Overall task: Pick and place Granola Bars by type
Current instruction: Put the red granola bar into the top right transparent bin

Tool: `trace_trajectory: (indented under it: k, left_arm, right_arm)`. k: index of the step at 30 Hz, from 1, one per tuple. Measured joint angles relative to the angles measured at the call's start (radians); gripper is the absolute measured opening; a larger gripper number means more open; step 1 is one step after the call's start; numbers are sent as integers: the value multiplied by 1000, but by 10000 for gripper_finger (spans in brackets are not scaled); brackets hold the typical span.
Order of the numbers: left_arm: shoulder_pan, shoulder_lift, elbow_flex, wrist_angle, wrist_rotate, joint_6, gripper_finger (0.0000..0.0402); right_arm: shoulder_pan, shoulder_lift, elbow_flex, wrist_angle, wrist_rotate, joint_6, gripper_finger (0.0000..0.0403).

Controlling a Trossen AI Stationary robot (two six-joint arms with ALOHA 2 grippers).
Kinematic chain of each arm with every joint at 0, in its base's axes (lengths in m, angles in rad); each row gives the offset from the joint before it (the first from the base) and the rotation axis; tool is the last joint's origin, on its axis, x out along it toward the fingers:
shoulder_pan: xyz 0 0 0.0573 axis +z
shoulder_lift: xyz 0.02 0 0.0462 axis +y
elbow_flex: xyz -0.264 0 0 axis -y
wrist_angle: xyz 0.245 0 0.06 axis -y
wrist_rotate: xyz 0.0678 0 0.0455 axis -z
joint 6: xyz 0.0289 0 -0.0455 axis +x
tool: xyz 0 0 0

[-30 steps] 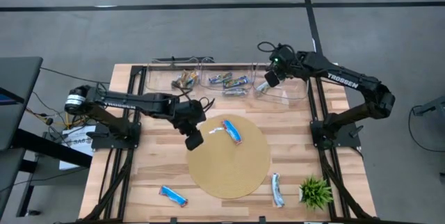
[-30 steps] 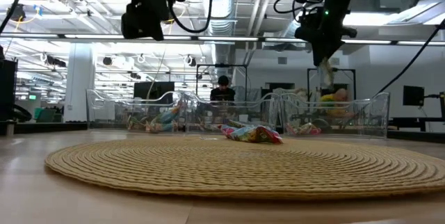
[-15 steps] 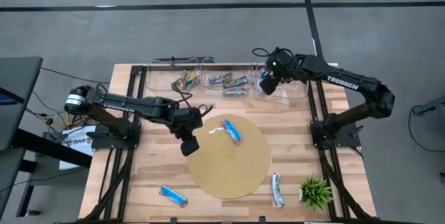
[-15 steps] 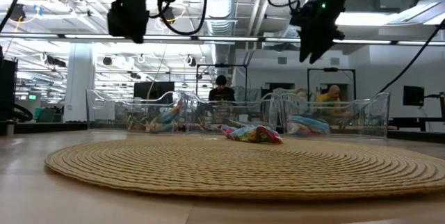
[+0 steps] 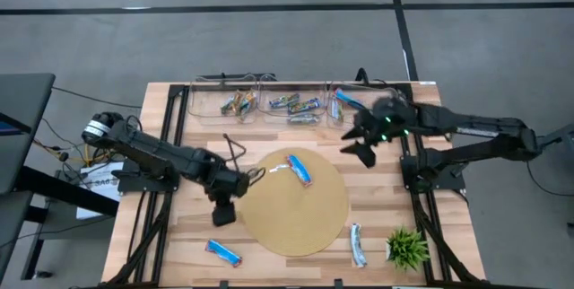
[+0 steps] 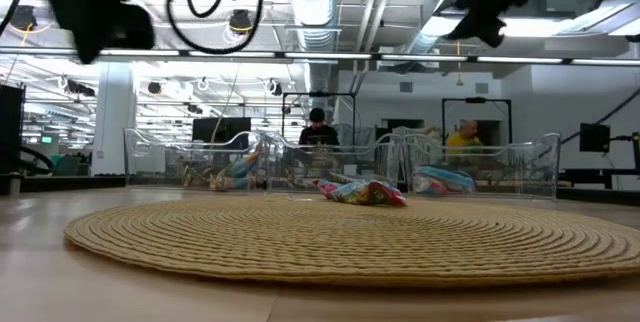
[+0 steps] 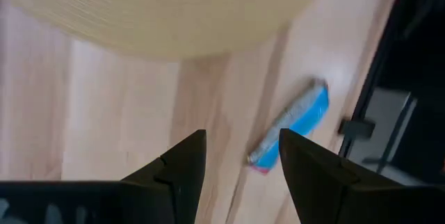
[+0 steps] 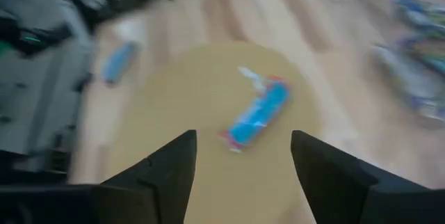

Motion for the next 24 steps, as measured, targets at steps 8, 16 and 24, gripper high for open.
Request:
trace_trajectory:
  k: [8, 16, 24]
  left_arm:
    - [-184, 31, 0, 16, -67, 55, 174]
    - [-308, 233, 7, 168, 7, 79, 174]
    - [-379, 378, 11, 314, -14, 47, 173]
  right_arm:
    - [278, -64, -87, 165, 132, 152, 217]
    - [435, -14, -85, 238, 253, 223, 210]
    - [499, -1, -86, 294, 261, 261, 202]
